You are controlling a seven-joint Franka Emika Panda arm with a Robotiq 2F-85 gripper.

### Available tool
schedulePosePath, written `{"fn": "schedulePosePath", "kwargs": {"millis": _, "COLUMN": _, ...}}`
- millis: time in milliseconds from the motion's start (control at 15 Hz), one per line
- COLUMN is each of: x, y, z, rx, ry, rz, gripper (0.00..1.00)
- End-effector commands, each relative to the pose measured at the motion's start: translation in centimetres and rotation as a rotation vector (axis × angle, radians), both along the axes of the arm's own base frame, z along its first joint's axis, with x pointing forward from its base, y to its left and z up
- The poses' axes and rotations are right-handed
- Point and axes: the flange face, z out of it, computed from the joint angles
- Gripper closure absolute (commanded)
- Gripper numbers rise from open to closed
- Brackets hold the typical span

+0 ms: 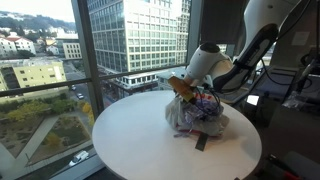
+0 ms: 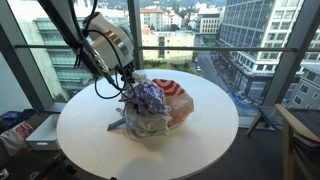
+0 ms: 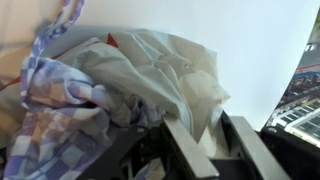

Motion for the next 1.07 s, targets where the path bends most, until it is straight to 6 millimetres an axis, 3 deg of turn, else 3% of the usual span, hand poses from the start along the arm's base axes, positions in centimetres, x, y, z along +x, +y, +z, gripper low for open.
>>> {"fn": "schedulePosePath", "kwargs": {"millis": 0, "x": 1.1, "y": 0.3, "z": -1.2, "rx": 0.192, "ry": -0.031, "rz": 0.006, "gripper": 0.89}}
{"fn": "schedulePosePath", "kwargs": {"millis": 133, "x": 0.9, "y": 0.1, "z": -2.6, "rx": 0.295, "ry": -0.025, "rz": 0.003, "gripper": 1.0}}
{"fn": "schedulePosePath", "kwargs": {"millis": 400, "x": 0.7, "y": -1.5, "z": -4.5, "rx": 0.49, "ry": -0.028, "rz": -0.058, "gripper": 0.99}}
{"fn": "schedulePosePath", "kwargs": {"millis": 533, "x": 0.7, "y": -2.8, "z": -3.6, "rx": 0.576, "ry": -0.06, "rz": -0.087, "gripper": 0.99}}
{"fn": "schedulePosePath", "kwargs": {"millis": 800, "x": 0.6, "y": -6.1, "z": 0.6, "rx": 0.666, "ry": -0.179, "rz": -0.11, "gripper": 0.99}}
{"fn": "schedulePosePath", "kwargs": {"millis": 1000, "x": 0.1, "y": -7.0, "z": 3.7, "rx": 0.675, "ry": -0.247, "rz": -0.074, "gripper": 1.0}}
